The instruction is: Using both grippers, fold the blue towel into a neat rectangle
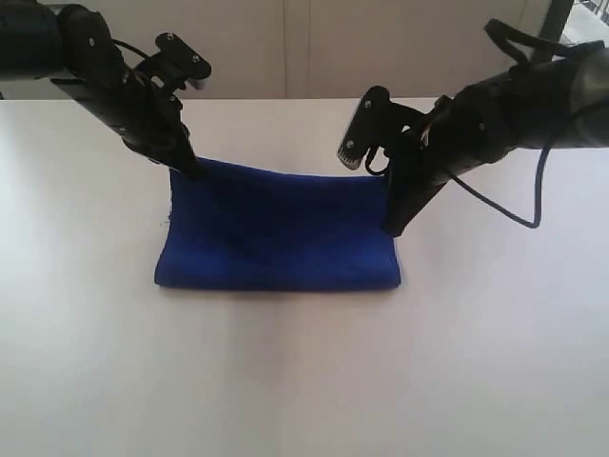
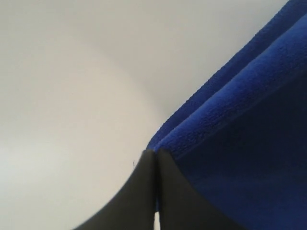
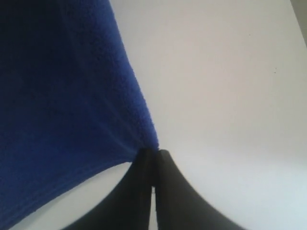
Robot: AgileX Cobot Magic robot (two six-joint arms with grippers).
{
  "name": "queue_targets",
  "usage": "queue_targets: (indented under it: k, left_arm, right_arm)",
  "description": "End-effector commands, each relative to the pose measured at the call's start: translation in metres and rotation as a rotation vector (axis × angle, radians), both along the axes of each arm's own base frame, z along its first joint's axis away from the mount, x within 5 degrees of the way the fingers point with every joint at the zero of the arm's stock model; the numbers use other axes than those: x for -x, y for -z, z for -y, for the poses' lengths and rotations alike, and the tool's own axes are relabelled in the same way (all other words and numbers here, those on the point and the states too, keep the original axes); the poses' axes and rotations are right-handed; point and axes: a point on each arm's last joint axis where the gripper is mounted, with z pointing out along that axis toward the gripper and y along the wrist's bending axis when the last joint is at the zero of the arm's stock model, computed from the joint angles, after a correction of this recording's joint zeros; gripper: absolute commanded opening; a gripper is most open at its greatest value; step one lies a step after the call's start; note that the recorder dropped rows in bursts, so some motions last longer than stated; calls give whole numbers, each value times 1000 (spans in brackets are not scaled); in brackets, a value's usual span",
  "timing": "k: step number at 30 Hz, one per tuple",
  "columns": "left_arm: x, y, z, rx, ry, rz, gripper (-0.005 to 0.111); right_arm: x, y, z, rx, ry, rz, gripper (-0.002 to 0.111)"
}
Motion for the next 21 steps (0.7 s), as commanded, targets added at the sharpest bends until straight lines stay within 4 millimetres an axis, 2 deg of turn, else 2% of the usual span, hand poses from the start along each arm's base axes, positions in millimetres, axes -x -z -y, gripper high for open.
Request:
queue_targets:
  k: [1,7,15,17,21]
  left_arm:
    - [-3,4,0,-8,-6,-4,0]
    - [-7,15,1,-12,-9,-12,0]
    - [-10,16,1,8,-33,0,2]
    - [-10,16,1,8,-33,0,10]
    - [-10,16,1,5,-32,4,31]
  right_arm:
    - [-6,0,4,0,6,27,0]
    - [-10,-1,6,-11,8,68,0]
    - [-11,-2,6,-17,6,85,0]
    - [-11,-3,6,-19,5,92,4]
    - [-12,-4,5,-23,3,104,21]
